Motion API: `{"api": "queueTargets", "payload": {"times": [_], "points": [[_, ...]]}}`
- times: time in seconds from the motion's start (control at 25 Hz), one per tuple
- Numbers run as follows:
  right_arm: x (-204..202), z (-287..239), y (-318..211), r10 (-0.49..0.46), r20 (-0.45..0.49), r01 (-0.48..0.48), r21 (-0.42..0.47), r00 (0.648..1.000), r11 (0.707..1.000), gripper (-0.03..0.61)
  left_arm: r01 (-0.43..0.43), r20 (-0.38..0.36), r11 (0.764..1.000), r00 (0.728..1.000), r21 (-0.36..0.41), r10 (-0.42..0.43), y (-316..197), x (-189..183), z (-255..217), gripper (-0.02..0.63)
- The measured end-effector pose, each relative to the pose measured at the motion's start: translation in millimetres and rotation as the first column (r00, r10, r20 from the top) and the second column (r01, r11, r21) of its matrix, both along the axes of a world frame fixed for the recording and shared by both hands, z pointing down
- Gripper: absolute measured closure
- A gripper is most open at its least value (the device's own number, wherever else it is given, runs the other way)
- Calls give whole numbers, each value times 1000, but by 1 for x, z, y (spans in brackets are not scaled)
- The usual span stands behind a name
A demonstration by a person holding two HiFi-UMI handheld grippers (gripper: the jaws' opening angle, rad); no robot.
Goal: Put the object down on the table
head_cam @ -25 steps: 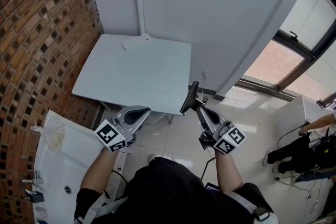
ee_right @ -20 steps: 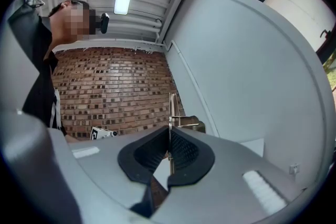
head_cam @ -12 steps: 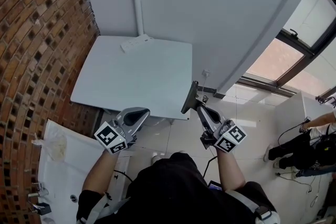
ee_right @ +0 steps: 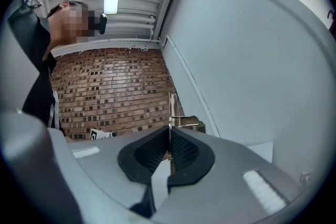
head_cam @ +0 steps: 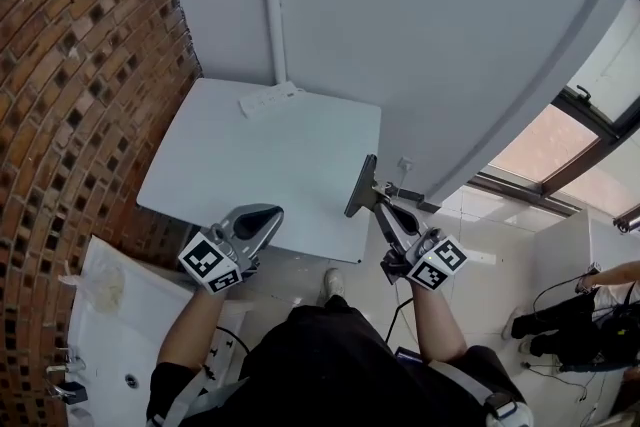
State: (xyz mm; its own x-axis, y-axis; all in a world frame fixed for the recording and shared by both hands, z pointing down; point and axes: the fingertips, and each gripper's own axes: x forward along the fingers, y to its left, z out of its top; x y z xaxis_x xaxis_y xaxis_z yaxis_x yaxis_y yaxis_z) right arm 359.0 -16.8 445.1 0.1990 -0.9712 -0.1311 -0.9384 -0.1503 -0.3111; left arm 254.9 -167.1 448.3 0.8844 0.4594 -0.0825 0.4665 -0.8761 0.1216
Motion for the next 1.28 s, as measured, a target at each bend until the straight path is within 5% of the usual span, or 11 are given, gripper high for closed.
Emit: {"api": "queueTargets", "payload": {"times": [0.68,1.28], "points": [[128,1,-33,-50,-5,50,28,999,998,571,25,0,999,1000,20,-25,-19,109,-2,615],[175,5,-42,-132,-14,131,-41,991,990,571,51,-13,999,999,-8,-51,-12,165,-1,615]]}}
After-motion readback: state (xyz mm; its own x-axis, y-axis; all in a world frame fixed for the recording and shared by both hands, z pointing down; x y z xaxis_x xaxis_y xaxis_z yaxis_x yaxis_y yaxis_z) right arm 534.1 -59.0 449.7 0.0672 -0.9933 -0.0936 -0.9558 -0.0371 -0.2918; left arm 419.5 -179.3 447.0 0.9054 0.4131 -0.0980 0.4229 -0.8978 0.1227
